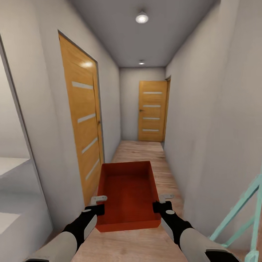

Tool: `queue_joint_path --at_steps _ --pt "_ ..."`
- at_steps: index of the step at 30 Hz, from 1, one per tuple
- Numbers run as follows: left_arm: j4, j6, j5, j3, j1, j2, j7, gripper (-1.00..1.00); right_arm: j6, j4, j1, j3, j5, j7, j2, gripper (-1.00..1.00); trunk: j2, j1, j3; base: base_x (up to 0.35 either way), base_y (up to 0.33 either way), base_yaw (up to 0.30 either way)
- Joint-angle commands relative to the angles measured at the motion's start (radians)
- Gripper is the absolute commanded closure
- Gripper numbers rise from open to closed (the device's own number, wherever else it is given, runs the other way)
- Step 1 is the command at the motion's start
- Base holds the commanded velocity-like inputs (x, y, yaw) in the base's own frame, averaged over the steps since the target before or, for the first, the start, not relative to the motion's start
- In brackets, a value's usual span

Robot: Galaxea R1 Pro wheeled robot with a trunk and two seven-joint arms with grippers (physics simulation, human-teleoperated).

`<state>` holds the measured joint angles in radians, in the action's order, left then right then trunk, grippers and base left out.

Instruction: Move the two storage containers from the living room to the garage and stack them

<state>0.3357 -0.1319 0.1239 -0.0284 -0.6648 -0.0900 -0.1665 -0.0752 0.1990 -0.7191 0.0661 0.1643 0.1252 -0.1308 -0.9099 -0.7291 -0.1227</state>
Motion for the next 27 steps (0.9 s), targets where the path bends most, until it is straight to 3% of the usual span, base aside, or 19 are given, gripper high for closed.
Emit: queue_joint_path --at_steps 1,10,18,27 --pt "0.023 0.008 -0.016 0.027 -0.001 0.000 -0.007 1.00 -0.003 -0.004 0.000 0.001 -0.001 -0.007 -0.006 1.00 -0.001 -0.001 -0.002 0.318 0.178 -0.005" --pt "0.023 0.008 -0.017 0.027 -0.001 0.000 -0.007 1.00 -0.004 -0.004 0.000 0.001 0.000 -0.007 -0.006 1.00 -0.001 -0.001 -0.002 0.318 0.173 -0.001" --pt "0.023 0.009 -0.018 0.027 -0.001 0.000 -0.007 1.00 -0.003 -0.004 0.000 0.001 0.000 -0.007 -0.006 1.00 -0.001 -0.001 -0.002 0.320 0.042 -0.004" --pt "0.023 0.009 -0.018 0.027 -0.001 0.000 -0.007 1.00 -0.003 -0.004 0.001 0.001 -0.001 -0.006 -0.007 1.00 -0.001 -0.001 -0.002 0.321 0.001 -0.221"
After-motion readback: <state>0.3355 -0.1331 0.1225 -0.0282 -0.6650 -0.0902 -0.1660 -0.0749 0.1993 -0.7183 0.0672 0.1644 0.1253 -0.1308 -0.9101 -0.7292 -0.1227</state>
